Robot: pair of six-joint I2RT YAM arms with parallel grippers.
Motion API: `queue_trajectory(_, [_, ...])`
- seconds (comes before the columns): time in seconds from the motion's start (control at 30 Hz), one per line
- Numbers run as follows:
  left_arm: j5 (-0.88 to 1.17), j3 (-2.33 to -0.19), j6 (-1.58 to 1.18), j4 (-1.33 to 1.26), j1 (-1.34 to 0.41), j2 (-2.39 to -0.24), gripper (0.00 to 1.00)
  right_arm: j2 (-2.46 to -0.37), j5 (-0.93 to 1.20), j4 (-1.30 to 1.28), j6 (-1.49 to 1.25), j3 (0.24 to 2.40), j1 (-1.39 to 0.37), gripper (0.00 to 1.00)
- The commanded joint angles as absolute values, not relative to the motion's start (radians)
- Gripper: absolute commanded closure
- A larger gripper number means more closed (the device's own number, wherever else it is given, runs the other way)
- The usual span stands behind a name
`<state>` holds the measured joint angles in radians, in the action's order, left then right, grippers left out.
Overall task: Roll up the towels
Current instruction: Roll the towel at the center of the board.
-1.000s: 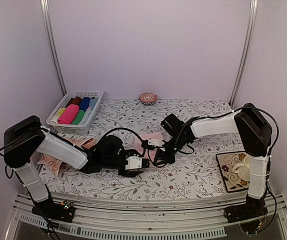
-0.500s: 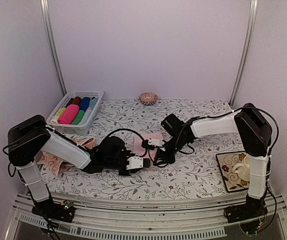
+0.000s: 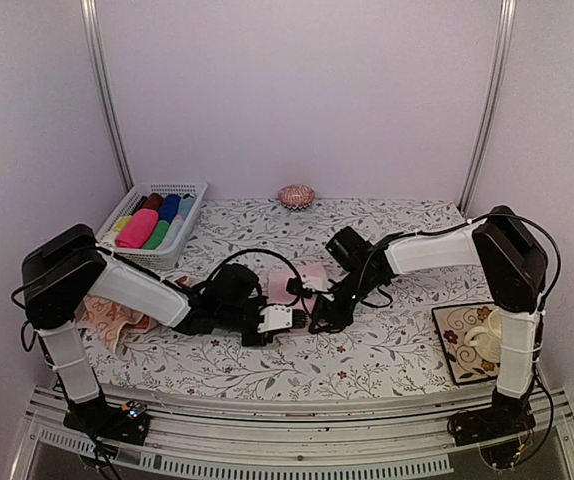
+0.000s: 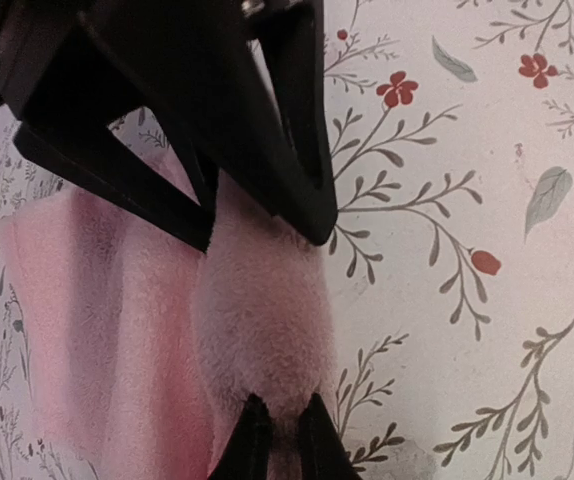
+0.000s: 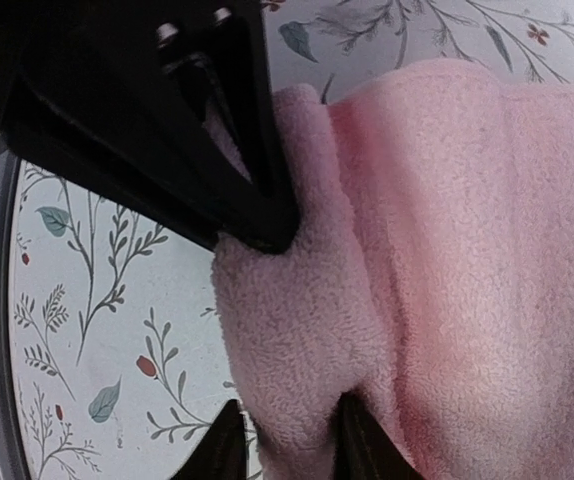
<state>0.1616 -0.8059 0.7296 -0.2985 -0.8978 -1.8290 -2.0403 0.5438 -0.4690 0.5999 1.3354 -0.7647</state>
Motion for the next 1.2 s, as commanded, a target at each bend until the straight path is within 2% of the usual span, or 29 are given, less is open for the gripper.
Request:
queue_trajectory(0.0, [0.278, -0.868, 0.673, -0.119, -0.858, -1.855, 1.0, -1.96, 0.474, -0.459, 0.622, 1.263, -0.757, 0.54])
queue_trajectory(0.2, [0.45, -0.941, 0.611, 0.005, -0.771, -1.863, 1.0, -1.823, 0.386, -0.344, 0.693, 1.129, -0.74, 0.39])
queue_trajectory(0.4, [0.588, -1.085, 0.557, 0.156, -0.716, -1.945, 1.0, -1.718, 0.362, -0.202, 0.747, 1.02, -0.739, 0.33])
queue_trajectory(0.77, [0.801, -1.304, 0.518, 0.374, -0.653, -2.13, 0.93, -1.593, 0.264, 0.114, 0.892, 0.791, -0.786, 0.32])
queue_trajectory(1.17, [0.949, -1.498, 0.43, 0.537, -0.576, -2.284, 0.91, -1.709, 0.189, 0.28, 1.035, 0.78, -0.843, 0.32])
